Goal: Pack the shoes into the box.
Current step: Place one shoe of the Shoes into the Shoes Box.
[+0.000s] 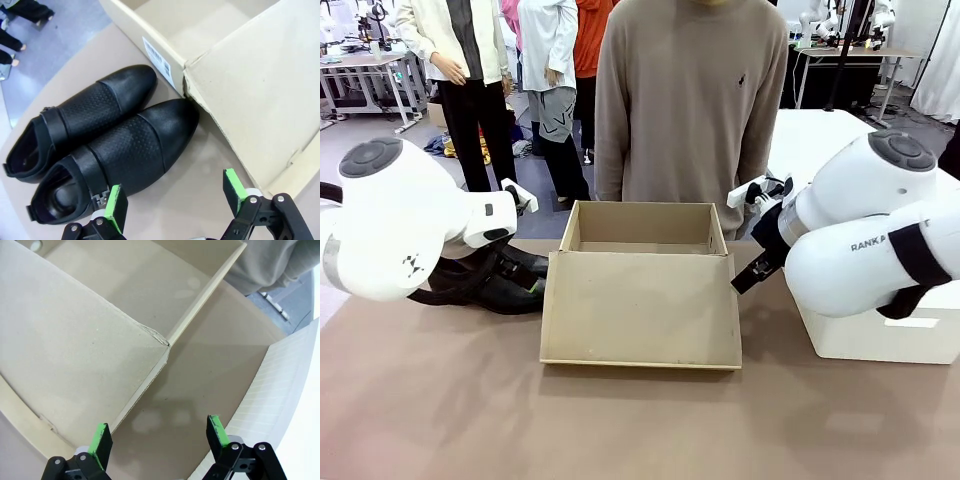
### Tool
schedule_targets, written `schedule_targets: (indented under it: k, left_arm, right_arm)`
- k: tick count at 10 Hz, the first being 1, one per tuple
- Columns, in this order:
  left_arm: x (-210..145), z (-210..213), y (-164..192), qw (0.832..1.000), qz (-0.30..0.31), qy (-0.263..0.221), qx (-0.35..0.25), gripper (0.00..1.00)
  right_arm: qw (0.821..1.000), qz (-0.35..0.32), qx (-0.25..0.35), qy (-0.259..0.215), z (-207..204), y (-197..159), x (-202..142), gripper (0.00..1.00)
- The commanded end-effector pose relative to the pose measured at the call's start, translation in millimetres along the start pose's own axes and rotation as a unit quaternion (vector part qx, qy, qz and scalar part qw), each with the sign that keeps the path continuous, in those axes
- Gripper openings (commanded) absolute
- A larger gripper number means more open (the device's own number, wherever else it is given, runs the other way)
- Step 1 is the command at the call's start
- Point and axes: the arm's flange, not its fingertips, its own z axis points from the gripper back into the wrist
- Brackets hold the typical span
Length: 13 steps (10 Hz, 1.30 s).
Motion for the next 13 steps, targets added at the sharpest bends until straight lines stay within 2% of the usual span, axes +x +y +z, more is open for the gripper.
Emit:
schedule_targets:
  k: [1, 7, 9, 11, 13]
  left_arm:
    - [11.4, 29.6, 0.1, 1.000, -0.014, -0.002, 0.002, 1.00]
    - [30.8, 102.8, -3.2, 0.998, -0.051, -0.020, 0.014, 1.00]
    - [30.1, 118.4, 0.9, 0.994, -0.091, -0.044, -0.034, 1.00]
    - [33.0, 144.6, 11.8, 0.981, -0.161, -0.074, -0.082, 1.00]
    - [30.4, 158.5, 16.1, 0.967, -0.205, -0.103, -0.107, 1.00]
  right_arm:
    - [1.000, 0.003, 0.026, -0.006, 31.4, -8.3, 9.4, 1.00]
    - [0.998, 0.035, 0.035, -0.047, 107.5, -16.1, 20.0, 1.00]
    - [0.994, 0.055, 0.058, -0.074, 121.4, -19.1, 15.0, 1.00]
    - [0.983, 0.092, 0.107, -0.118, 144.4, -29.1, 6.7, 1.00]
    - [0.967, 0.126, 0.156, -0.158, 162.9, -37.3, -3.3, 1.00]
